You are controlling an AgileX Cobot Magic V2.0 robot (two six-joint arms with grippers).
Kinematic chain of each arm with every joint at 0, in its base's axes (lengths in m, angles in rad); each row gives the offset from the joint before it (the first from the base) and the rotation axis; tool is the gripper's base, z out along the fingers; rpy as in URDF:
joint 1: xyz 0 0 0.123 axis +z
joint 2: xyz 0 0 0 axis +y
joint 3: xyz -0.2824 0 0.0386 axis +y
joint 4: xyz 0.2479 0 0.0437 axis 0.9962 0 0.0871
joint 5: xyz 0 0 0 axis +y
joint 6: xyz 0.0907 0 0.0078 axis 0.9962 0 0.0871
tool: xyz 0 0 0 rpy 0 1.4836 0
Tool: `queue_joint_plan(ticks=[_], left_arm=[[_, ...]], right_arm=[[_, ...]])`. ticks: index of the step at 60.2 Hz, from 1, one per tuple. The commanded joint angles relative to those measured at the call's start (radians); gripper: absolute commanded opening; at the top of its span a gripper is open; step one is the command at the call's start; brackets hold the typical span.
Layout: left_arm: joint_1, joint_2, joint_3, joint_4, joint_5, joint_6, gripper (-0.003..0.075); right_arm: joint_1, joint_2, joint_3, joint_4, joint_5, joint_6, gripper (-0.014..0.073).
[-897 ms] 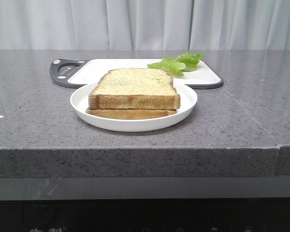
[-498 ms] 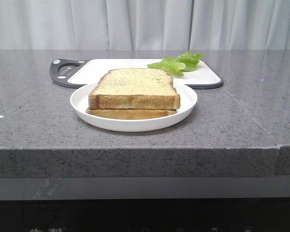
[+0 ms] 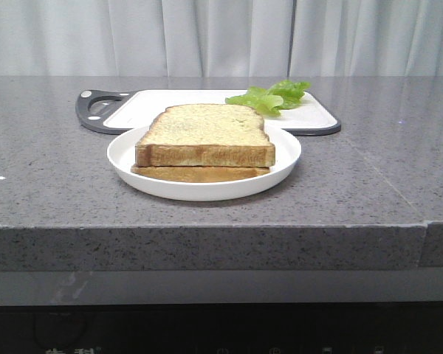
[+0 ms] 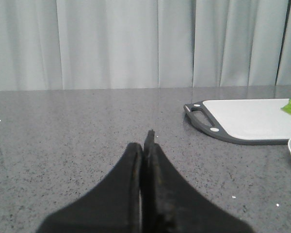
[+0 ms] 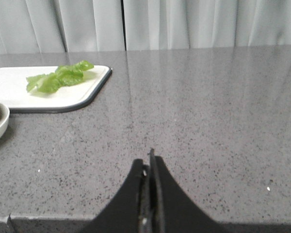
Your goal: Left arm grabs bread, right arm adds lettuce
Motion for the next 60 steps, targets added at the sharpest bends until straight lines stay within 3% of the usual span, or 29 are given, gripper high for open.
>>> queue_joint_plan(ticks=[1, 13, 42, 49, 60], left_arm=[[0.006, -0.018, -0.003, -0.009, -0.145, -0.005, -0.0020], [0.006, -0.015, -0.143, -0.009, -0.145, -0.009, -0.0020], [0.006, 0.256, -0.722, -0.009, 0.328, -0.009, -0.0020], [0.006, 0.353, -0.776, -0.009, 0.443, -0.009, -0.0020], [0.006, 0.400, -0.736, -0.009, 0.454, -0.009, -0.0020]], right_arm=[[-0.007, -0.023, -0.022, -0.006, -0.100, -0.007, -0.0118], [-0.007, -0.023, -0.178, 0.014, 0.006, -0.007, -0.0118], [-0.007, 0.235, -0.672, 0.012, 0.274, -0.008, -0.0118], [-0.007, 0.339, -0.715, 0.012, 0.402, -0.008, -0.0118], [-0.007, 0.394, -0.682, 0.012, 0.459, -0.008, -0.0118]])
